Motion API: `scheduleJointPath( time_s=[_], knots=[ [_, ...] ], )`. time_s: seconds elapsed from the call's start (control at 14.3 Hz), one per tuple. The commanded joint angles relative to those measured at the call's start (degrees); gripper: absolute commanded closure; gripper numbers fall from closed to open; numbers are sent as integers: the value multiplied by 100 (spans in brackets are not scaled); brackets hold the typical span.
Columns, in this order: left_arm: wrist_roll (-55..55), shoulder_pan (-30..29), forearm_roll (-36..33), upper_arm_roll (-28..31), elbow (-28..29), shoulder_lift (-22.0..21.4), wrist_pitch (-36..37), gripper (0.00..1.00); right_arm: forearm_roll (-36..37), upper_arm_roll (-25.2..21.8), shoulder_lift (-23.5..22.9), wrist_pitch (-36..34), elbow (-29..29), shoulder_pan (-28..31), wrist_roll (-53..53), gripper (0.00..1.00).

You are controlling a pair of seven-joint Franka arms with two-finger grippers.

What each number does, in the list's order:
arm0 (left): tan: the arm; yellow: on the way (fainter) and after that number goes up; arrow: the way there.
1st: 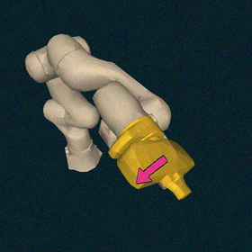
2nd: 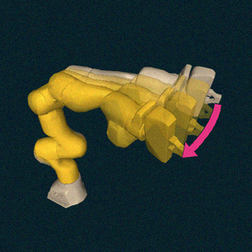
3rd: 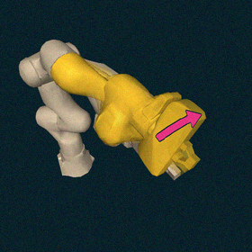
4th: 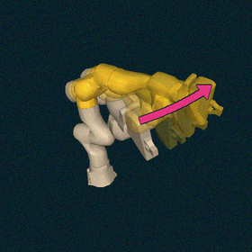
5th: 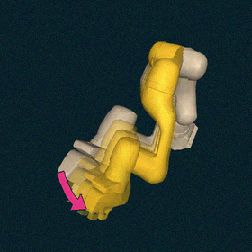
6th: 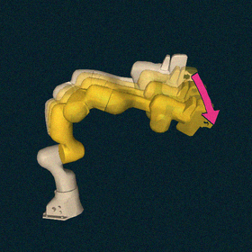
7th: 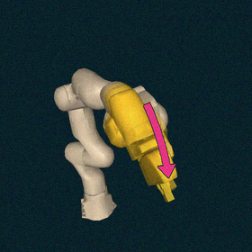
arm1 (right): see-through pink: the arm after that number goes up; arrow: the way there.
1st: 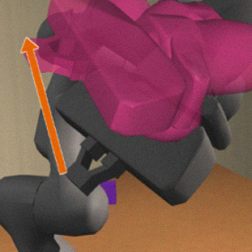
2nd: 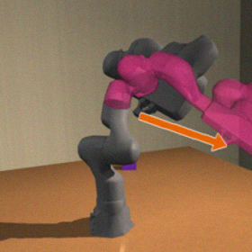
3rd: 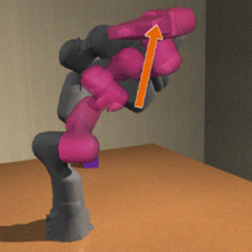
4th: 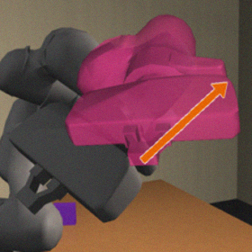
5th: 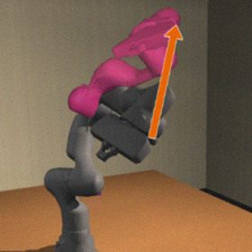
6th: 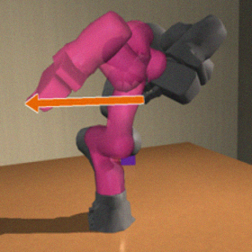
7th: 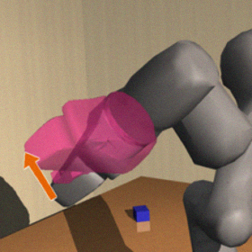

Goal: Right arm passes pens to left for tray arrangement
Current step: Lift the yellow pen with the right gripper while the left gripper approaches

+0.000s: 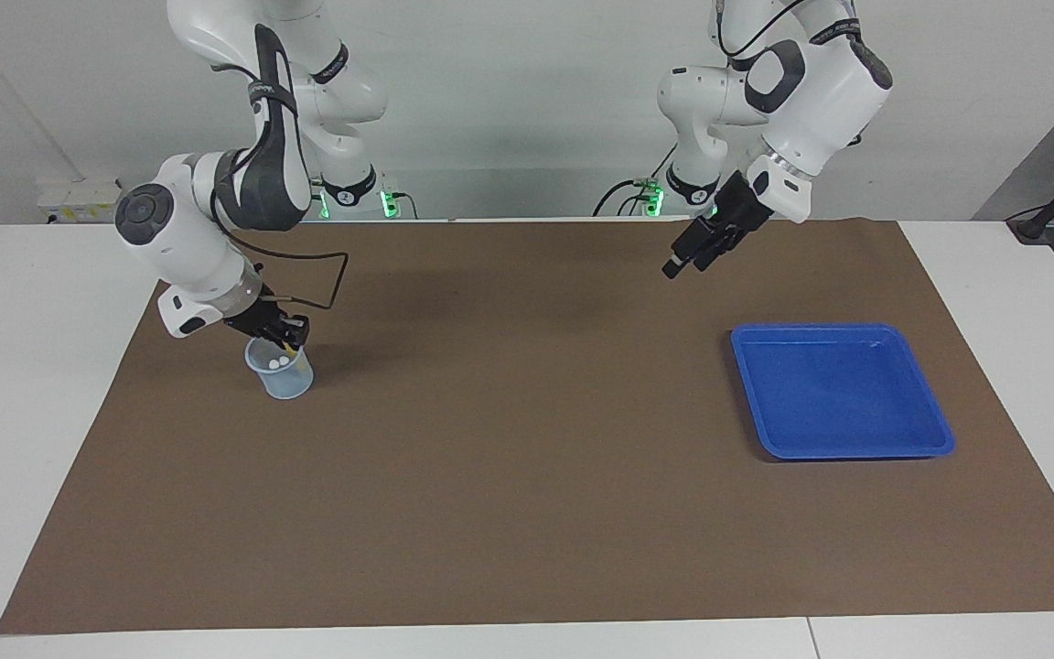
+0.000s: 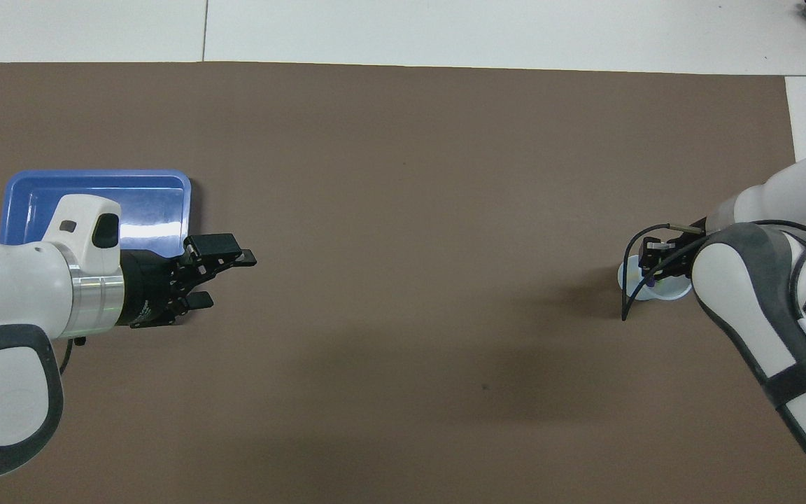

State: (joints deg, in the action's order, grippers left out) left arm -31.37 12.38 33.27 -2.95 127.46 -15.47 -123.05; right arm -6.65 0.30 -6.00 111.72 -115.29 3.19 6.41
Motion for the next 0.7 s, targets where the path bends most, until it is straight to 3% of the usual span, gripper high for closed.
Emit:
scheduleJointPath(
  time_s=[0.0, 0.28, 0.63],
  knots=[
    [-219, 194, 503, 76, 402, -220, -394, 0, -29, 58, 46, -360, 146, 102, -333, 100],
    [-623, 528, 1014, 76, 710, -167, -1159, 0, 821, 137, -24, -913, 804, -143, -351, 100],
    [-651, 511, 1023, 84, 667, -132, -1081, 0, 990, 146, 63, -1397, 1280, -477, -545, 100]
  ],
)
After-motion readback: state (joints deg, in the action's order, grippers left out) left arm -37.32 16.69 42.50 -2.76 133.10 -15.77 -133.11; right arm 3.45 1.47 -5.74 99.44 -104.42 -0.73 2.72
